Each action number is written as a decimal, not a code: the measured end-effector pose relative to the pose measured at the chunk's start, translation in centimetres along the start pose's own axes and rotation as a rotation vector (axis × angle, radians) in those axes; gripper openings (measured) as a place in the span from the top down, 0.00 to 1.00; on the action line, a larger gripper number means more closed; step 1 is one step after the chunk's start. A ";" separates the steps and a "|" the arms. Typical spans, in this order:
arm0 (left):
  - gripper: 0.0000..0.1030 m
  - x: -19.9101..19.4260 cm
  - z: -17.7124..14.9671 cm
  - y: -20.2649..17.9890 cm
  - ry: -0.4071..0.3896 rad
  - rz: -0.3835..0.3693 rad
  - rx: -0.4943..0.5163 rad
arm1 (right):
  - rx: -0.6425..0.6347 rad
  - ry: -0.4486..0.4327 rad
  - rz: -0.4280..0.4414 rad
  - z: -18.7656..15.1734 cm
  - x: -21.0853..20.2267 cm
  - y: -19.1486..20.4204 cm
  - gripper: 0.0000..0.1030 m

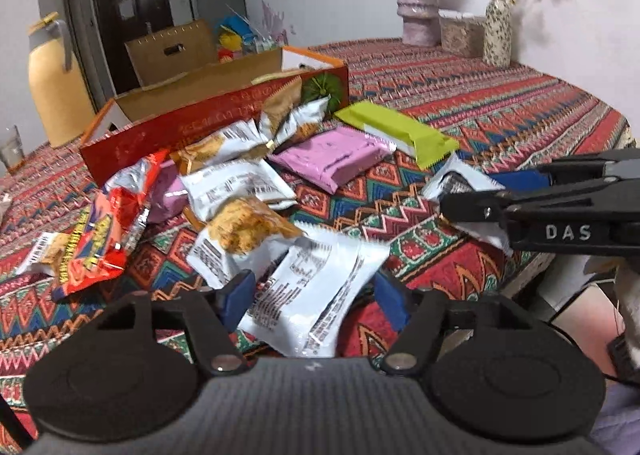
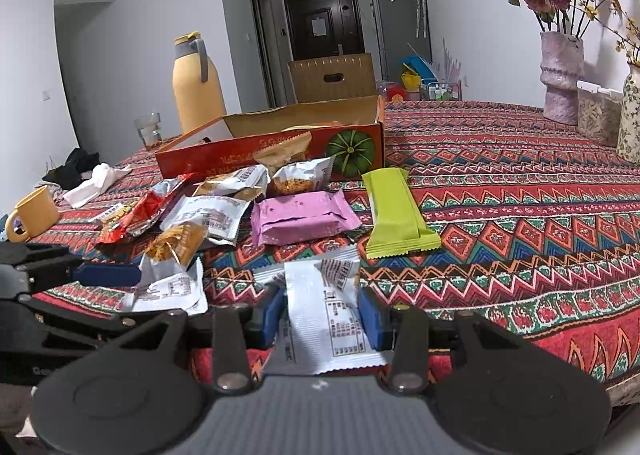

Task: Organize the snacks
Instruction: 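Grasp another white printed packet with the left tool while right holds its packet, then carry both white packets into the box and open the left tool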

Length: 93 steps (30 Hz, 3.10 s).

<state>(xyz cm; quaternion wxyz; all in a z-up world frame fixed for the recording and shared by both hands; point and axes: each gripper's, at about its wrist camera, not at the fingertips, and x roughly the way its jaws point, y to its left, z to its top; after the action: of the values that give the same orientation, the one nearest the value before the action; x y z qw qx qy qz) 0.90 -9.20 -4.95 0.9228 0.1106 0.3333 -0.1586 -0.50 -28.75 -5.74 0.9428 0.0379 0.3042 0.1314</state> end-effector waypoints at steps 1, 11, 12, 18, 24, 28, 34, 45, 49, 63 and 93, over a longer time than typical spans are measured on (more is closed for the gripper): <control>0.43 0.3 0.0 0.2 0.011 -0.018 -0.011 | 0.001 0.000 0.001 0.0 0.0 -0.1 0.60; 0.60 0.9 0.3 2.5 0.013 -0.102 -0.153 | 0.002 0.008 0.002 0.0 0.4 -0.2 0.60; 0.60 0.9 0.3 2.5 0.009 -0.090 -0.157 | 0.001 0.009 0.003 0.0 0.4 -0.1 0.60; 0.60 0.0 0.7 2.4 -0.040 -0.069 -0.159 | -0.004 0.007 -0.002 0.1 0.5 0.1 0.60; 0.60 -0.9 1.5 2.0 -0.102 -0.061 -0.146 | -0.011 -0.002 -0.009 0.5 0.4 0.4 0.60; 0.60 -1.5 2.5 1.9 -0.153 -0.052 -0.144 | -0.019 -0.016 -0.014 1.2 0.5 0.7 0.60; 0.59 -1.6 4.2 2.1 -0.203 -0.047 -0.144 | -0.033 -0.037 -0.021 2.7 1.1 1.3 0.60; 0.59 -0.9 7.3 4.6 -0.261 -0.004 -0.189 | -0.050 -0.087 -0.039 6.5 2.9 1.7 0.60; 0.59 -0.4 8.5 6.2 -0.278 0.032 -0.222 | -0.053 -0.111 -0.043 8.2 3.9 1.8 0.60; 0.59 1.5 13.4 11.8 -0.342 0.142 -0.305 | -0.064 -0.171 -0.039 14.7 9.5 3.7 0.60; 0.54 10.3 15.5 17.3 -0.269 0.240 -0.406 | -0.014 -0.110 -0.077 18.8 21.2 4.3 0.59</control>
<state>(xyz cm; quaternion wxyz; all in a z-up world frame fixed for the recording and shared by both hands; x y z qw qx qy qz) 23.74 -0.21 1.74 0.9743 -0.0599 0.2169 0.0089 26.06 -18.72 -1.79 0.9626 0.0268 0.2525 0.0946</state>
